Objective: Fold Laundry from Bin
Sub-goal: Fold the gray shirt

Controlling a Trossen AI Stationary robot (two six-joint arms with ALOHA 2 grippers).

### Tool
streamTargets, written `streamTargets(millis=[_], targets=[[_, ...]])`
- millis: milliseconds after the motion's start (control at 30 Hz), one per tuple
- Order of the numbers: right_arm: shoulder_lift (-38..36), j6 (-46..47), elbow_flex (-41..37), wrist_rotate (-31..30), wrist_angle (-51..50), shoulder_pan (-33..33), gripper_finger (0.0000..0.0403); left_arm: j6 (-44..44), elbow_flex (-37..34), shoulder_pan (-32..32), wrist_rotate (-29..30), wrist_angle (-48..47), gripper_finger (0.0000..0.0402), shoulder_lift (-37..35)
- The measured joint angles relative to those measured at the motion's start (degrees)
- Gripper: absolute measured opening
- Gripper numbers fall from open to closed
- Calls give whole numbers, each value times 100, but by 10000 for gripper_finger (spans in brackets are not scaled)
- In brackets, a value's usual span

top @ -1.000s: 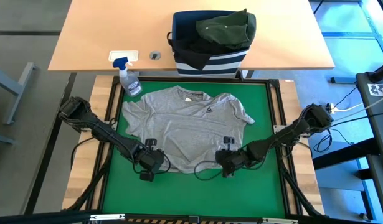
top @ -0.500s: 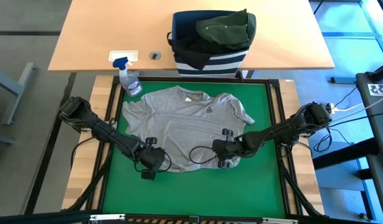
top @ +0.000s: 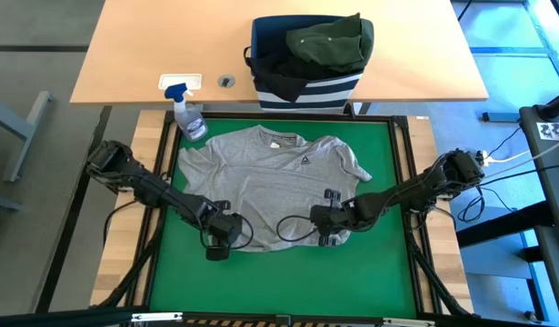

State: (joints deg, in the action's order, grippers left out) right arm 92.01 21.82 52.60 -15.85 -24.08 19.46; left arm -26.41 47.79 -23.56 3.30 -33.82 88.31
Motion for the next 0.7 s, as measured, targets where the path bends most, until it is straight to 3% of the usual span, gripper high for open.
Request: streamTargets(millis=[567,700], targets=[[2,-28,-2,-9,2,0,1,298,7,158,-152,-39,9,-37],[2,-104,-2,-11,0,0,1,306,9,160,-150,-74,4,-89]])
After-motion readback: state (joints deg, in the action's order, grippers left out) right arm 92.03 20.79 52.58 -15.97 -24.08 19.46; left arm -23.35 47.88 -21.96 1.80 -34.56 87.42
